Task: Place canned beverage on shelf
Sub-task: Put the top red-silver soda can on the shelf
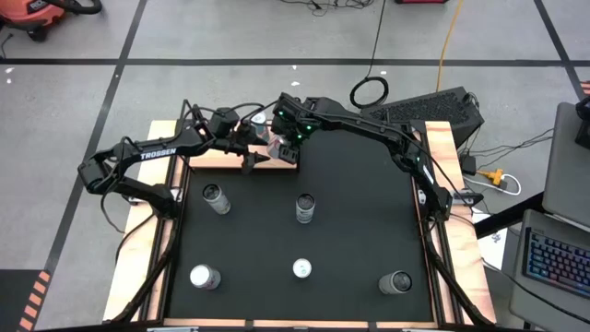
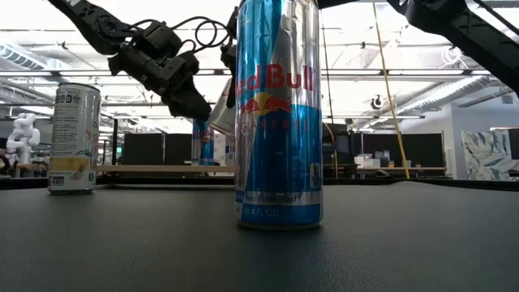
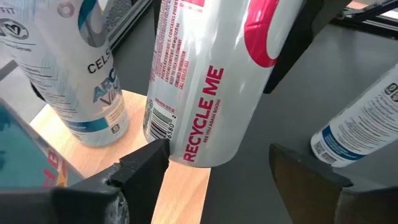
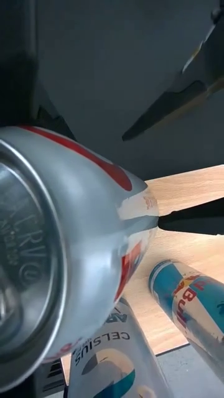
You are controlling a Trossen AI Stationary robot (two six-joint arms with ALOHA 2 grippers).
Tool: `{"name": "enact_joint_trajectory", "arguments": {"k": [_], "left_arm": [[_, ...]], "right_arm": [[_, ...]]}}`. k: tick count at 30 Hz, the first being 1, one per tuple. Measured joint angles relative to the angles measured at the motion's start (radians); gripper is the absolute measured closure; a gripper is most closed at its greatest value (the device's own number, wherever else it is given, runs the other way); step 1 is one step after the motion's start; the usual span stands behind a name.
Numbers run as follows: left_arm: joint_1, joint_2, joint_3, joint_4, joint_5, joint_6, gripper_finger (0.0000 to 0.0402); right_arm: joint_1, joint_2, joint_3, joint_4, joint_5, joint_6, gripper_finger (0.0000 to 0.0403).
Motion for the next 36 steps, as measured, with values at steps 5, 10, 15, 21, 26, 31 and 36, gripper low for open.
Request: {"name": "enact_joint_trajectory", "arguments": {"k": [5,10,15,21,26,31,36], "left_arm": [[-0.022,0.000,0.000,-0.003,-0.016,0.000,0.0155],[-0.029,0.001,-0.002,-0.040,-0.053,-0.001,0.0190],[-0.031,0.001,-0.010,-0.066,-0.060,0.001,0.0215],[-0.031,0.000,-0.045,-0.020,-0.065,0.002,0.0228],[-0.031,0.000,-0.051,-0.023,-0.068,0.000,0.0229],[-0.031,0.000,-0.051,-0.033,-0.087,-0.001,0.0229],[-0.030,0.000,-0.051,-0.034,-0.090,0.000,0.0229]], "right_arm": [[0.003,0.007,0.000,-0.002,-0.008,0.024,0.0124],[0.016,0.037,0.000,0.011,-0.007,0.024,0.0124],[0.032,0.051,0.000,0.022,0.020,0.000,0.0124],[0.034,0.054,0.000,0.033,0.043,-0.003,0.0124],[0.034,0.068,0.000,0.045,0.051,-0.004,0.0124],[0.034,0.074,0.000,0.068,0.072,0.015,0.0124],[0.034,0.074,0.000,0.075,0.074,0.026,0.0124]]}}
